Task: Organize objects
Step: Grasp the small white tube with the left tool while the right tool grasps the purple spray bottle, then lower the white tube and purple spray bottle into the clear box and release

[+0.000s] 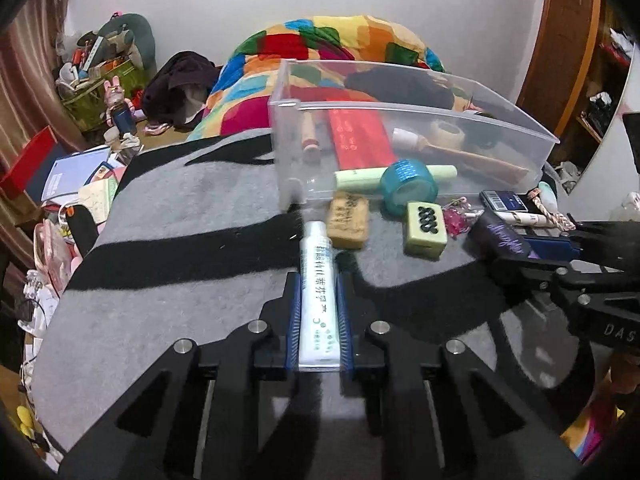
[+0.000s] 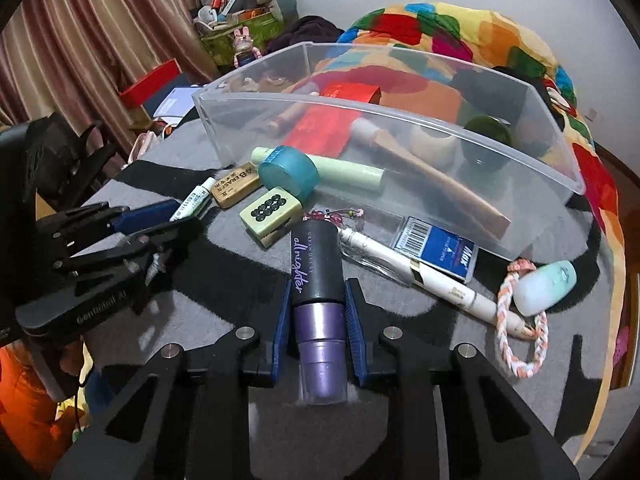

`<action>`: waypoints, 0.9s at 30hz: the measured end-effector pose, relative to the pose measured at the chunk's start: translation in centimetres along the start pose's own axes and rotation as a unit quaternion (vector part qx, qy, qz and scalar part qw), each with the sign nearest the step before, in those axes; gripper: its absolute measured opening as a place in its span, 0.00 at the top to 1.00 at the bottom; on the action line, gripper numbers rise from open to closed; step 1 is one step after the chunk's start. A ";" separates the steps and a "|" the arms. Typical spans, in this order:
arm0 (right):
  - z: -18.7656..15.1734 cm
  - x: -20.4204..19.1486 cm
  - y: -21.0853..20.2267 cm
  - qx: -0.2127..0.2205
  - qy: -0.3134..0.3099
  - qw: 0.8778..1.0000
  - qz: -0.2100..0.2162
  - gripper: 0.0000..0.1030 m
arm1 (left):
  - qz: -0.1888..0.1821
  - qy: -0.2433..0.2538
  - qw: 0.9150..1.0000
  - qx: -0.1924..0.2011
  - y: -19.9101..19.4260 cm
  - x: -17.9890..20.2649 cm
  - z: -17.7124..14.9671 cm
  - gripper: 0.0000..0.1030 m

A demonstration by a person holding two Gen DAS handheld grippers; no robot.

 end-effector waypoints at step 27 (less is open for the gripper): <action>8.0 3.0 -6.5 0.107 0.050 0.993 0.000 0.77 | -0.026 -0.007 0.999 0.023 -4.2 -2.3 1.4 0.70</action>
Point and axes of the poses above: each gripper's, at about its wrist camera, not at the fingertips, and y roughly the way its jaws point, x to its right, z to its top, the point moved 10 cm from there along y, roughly the way its jaws point, and after that the axes turned 1 degree about -z, right-handed, at the moved point
